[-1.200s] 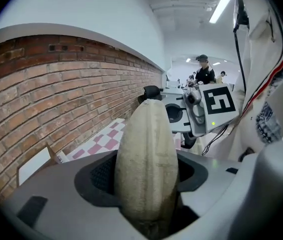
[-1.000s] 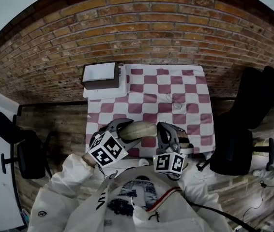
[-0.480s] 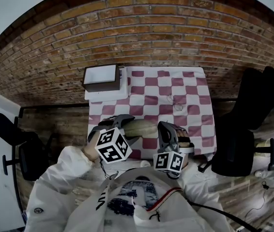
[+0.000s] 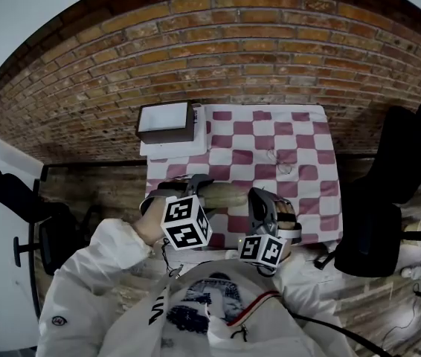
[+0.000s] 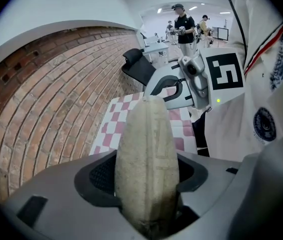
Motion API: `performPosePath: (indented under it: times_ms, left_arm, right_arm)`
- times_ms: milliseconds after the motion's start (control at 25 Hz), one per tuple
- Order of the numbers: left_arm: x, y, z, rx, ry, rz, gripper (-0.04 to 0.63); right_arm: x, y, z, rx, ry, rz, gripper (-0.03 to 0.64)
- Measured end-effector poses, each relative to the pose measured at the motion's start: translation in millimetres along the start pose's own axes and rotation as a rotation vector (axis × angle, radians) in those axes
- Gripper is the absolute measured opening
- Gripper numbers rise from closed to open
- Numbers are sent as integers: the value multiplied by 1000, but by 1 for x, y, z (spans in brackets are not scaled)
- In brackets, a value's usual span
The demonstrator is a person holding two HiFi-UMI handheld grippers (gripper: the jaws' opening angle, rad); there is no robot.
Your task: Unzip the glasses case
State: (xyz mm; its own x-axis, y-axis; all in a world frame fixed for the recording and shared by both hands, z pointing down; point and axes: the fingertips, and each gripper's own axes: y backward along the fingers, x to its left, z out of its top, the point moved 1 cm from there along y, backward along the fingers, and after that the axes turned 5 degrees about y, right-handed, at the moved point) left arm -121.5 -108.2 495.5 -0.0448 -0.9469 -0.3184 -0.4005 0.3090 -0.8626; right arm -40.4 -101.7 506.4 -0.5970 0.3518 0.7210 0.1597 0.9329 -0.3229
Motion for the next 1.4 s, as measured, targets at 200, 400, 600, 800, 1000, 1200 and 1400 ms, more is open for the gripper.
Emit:
performPosePath:
  times_ms: [200, 400, 600, 800, 1000, 1200, 1400]
  left_arm:
    - [5, -5, -2, 39, -14, -6, 290]
    - [9, -14, -5, 79, -32, -8, 290]
    - [14, -21, -8, 114, -48, -9, 290]
    - [22, -25, -8, 175, -100, 4, 290]
    - [35, -30, -10, 257, -153, 34, 290]
    - [41, -34, -10, 314, -189, 73, 290]
    - [45, -38, -9, 335, -218, 110, 290]
  right_arm:
    - [0, -5, -1, 7, 14, -18, 17]
    - [-3, -8, -3, 19, 66, -39, 17]
    - [-5, -12, -4, 26, 144, -66, 17]
    - [-7, -18, -5, 25, 205, -76, 17]
    - [-10, -26, -3, 27, 222, -89, 17]
    - [-10, -31, -4, 39, 236, -97, 17]
    - [-12, -34, -6, 44, 237, -106, 17]
